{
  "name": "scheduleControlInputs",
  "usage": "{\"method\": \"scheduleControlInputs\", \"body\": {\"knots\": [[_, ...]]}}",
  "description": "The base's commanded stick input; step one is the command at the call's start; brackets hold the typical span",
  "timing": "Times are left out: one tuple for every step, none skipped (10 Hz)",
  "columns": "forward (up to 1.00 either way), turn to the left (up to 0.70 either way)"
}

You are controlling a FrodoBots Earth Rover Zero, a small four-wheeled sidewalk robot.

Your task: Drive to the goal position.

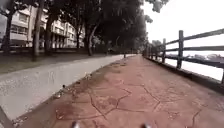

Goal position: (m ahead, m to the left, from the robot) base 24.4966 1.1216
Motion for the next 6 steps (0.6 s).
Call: {"method": "scheduleControlInputs", "body": {"knots": [[0.50,-0.50],[0.50,-0.50],[0.50,-0.50],[0.50,-0.50],[0.50,-0.50],[0.50,-0.50]]}}
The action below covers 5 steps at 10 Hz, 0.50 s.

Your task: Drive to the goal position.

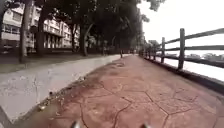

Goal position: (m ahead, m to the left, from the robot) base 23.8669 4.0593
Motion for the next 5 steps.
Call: {"method": "scheduleControlInputs", "body": {"knots": [[0.50,-0.43],[0.50,-0.05],[0.50,0.00],[0.50,0.00],[0.50,0.00]]}}
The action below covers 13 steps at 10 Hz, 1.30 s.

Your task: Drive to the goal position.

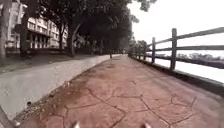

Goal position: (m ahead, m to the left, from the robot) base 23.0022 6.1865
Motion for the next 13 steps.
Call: {"method": "scheduleControlInputs", "body": {"knots": [[0.50,0.00],[0.50,0.00],[0.50,0.00],[0.50,0.00],[0.50,0.00],[0.50,0.00],[0.50,0.00],[0.50,0.00],[0.50,0.00],[0.50,0.00],[0.50,0.00],[0.50,0.00],[0.50,0.00]]}}
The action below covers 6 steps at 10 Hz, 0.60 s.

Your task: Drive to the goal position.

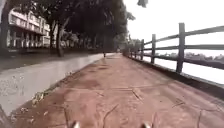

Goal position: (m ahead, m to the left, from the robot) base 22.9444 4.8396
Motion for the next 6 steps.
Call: {"method": "scheduleControlInputs", "body": {"knots": [[0.50,0.00],[0.50,-0.37],[0.50,-0.50],[0.50,-0.50],[0.50,-0.50],[0.50,-0.19]]}}
